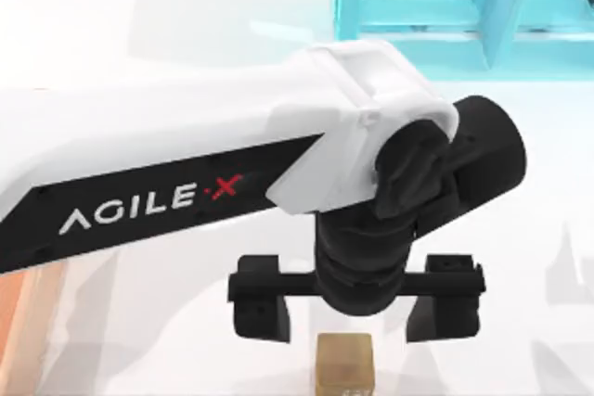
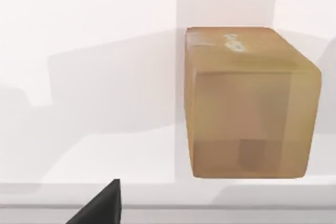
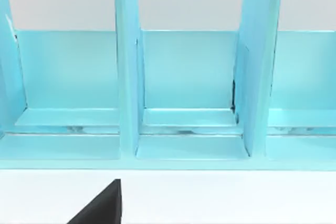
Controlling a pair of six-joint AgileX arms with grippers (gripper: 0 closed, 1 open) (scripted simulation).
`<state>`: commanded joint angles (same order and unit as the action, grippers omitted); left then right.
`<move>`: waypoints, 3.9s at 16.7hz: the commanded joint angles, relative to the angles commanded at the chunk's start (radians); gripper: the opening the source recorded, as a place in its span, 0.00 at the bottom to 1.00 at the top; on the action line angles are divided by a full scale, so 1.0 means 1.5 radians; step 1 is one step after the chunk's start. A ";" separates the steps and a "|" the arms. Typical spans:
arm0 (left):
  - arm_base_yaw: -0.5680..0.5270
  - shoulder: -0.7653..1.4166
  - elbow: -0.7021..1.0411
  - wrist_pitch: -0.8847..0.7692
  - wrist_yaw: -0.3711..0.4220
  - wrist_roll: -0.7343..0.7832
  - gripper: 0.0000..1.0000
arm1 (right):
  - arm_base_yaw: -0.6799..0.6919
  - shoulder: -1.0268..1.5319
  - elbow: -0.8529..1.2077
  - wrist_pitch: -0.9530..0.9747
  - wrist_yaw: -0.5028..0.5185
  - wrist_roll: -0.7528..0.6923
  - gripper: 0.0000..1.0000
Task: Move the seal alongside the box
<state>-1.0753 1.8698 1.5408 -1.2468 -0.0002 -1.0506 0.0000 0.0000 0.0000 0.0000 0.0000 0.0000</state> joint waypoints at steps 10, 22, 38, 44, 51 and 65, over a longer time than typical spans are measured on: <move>0.003 0.054 -0.148 0.208 0.000 0.004 1.00 | 0.000 0.000 0.000 0.000 0.000 0.000 1.00; 0.002 0.068 -0.182 0.250 0.000 0.003 0.62 | 0.000 0.000 0.000 0.000 0.000 0.000 1.00; 0.002 0.068 -0.182 0.250 0.000 0.003 0.00 | 0.000 0.000 0.000 0.000 0.000 0.000 1.00; 0.001 0.044 -0.139 0.181 0.000 0.002 0.00 | 0.000 0.000 0.000 0.000 0.000 0.000 1.00; 0.002 0.024 -0.105 0.128 0.000 0.003 0.00 | 0.000 0.000 0.000 0.000 0.000 0.000 1.00; 0.381 0.059 0.109 -0.059 -0.001 0.378 0.00 | 0.000 0.000 0.000 0.000 0.000 0.000 1.00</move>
<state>-0.5038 1.9581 1.7050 -1.3347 -0.0016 -0.4838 0.0000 0.0000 0.0000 0.0000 0.0000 0.0000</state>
